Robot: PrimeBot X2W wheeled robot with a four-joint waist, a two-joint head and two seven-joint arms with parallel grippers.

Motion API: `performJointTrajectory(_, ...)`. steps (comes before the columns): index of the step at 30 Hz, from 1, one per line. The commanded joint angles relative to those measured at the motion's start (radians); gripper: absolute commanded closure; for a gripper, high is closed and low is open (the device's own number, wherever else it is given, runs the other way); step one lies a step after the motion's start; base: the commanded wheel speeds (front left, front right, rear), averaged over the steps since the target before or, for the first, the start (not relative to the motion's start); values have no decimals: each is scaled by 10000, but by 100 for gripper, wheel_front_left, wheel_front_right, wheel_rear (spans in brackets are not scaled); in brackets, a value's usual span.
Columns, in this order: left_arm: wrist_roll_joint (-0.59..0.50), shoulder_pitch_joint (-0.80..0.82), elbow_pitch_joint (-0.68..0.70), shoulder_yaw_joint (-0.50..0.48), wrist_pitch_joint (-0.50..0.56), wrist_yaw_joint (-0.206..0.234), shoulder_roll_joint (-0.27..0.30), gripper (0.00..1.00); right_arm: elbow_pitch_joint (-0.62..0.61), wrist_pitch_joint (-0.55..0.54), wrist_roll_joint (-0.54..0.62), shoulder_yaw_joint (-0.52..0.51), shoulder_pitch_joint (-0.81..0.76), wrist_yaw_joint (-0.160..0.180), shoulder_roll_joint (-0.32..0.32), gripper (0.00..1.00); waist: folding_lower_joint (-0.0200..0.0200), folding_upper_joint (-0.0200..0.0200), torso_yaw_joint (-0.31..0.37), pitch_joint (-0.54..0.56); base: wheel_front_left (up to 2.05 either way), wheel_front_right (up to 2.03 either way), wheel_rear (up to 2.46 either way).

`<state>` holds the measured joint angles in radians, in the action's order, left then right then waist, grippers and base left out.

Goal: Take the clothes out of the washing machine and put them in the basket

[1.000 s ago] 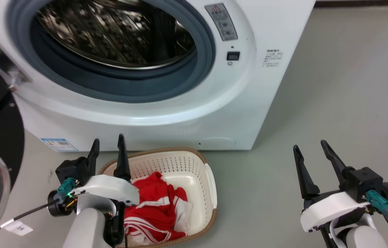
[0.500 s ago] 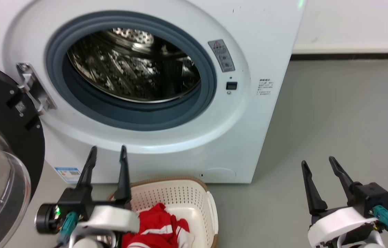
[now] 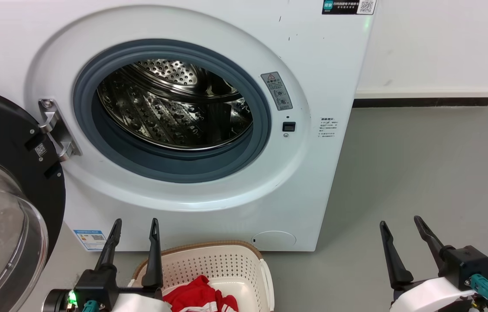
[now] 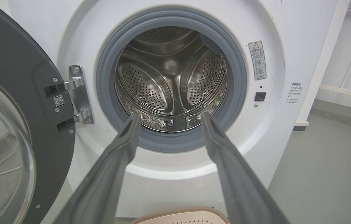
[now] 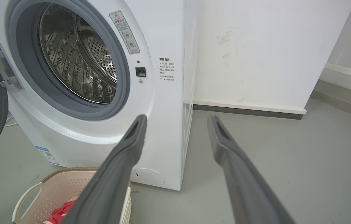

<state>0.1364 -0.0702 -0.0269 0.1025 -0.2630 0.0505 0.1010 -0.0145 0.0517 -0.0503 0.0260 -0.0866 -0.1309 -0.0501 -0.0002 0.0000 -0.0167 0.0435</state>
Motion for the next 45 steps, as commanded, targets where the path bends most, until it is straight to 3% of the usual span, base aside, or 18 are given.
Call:
performJointTrajectory(1, 67, -133, 48, 12, -26, 53, 15, 0, -59, -24, -46, -20, -115, 3, -2, 0, 2, 0, 4, 26, 0, 0, 0)
performJointTrajectory(7, 111, -206, 11, 36, -15, 79, 69, 0, -32, -34, -117, 17, -125, 3, -2, 0, 2, 0, 1, 71, 0, 0, 0)
performJointTrajectory(8, 92, -116, 0, 29, 0, 29, 44, 100, -19, -11, -94, 10, -27, 0, 0, 100, 2, 0, 2, 72, 0, 0, 0)
performJointTrajectory(13, 230, -199, -314, 28, 44, 7, -2, 100, 273, 7, -252, 43, -134, -2, 6, 100, 2, 0, 4, 70, 0, 0, 0)
performJointTrajectory(45, 5867, 615, -1029, -805, 1468, -702, -176, 100, 1141, -347, -6516, -162, 706, -1, -280, 100, 2, 0, 46, -68, 0, 0, 0)
